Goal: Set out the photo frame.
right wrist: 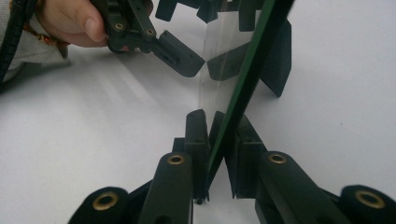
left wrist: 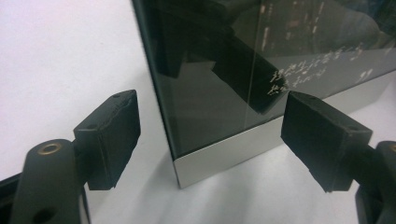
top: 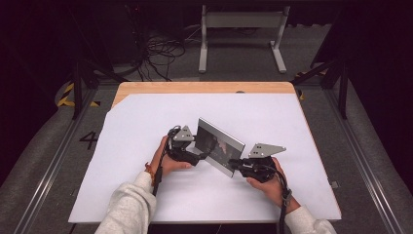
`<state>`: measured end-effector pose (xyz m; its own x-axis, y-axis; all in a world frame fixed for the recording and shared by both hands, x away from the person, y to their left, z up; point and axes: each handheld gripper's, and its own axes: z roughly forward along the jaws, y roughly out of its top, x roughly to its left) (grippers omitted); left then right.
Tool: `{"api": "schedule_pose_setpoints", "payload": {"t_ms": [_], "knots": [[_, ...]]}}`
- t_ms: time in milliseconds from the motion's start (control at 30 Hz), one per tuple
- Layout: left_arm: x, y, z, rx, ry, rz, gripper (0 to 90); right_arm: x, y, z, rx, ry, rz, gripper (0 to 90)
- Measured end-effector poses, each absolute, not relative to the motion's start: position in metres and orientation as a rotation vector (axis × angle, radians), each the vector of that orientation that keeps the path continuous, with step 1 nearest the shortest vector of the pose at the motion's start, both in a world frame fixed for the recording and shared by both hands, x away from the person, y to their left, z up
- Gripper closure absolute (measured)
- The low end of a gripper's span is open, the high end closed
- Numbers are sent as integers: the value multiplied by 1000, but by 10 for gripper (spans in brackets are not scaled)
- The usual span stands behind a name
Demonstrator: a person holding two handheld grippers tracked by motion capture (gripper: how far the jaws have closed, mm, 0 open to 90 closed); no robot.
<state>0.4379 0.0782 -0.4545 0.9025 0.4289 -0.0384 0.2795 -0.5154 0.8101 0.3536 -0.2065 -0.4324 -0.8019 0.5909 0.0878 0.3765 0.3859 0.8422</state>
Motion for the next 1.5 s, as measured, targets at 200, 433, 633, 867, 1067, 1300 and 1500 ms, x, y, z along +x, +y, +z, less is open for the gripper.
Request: {"api": "schedule_pose_setpoints", "payload": {"t_ms": [200, 433, 633, 867, 1067, 1300, 1500], "knots": [[434, 75, -454, 2169, 463, 172, 292, 350, -210, -431, 852, 2421, 1352, 799], [431, 81, -452, 2182, 475, 171, 382, 352, -214, -431, 870, 2410, 1366, 818], [428, 86, -450, 2196, 478, 168, 488, 352, -216, -431, 880, 2399, 1356, 794], [418, 88, -449, 2213, 463, 215, 512, 348, -225, -424, 896, 2341, 1366, 755], [414, 88, -443, 2162, 455, 249, 425, 342, -228, -418, 872, 2315, 1367, 803], [416, 90, -441, 2092, 469, 280, 396, 341, -227, -419, 877, 2307, 1357, 797], [415, 90, -439, 2078, 455, 280, 446, 342, -225, -421, 884, 2298, 1364, 788]]}}
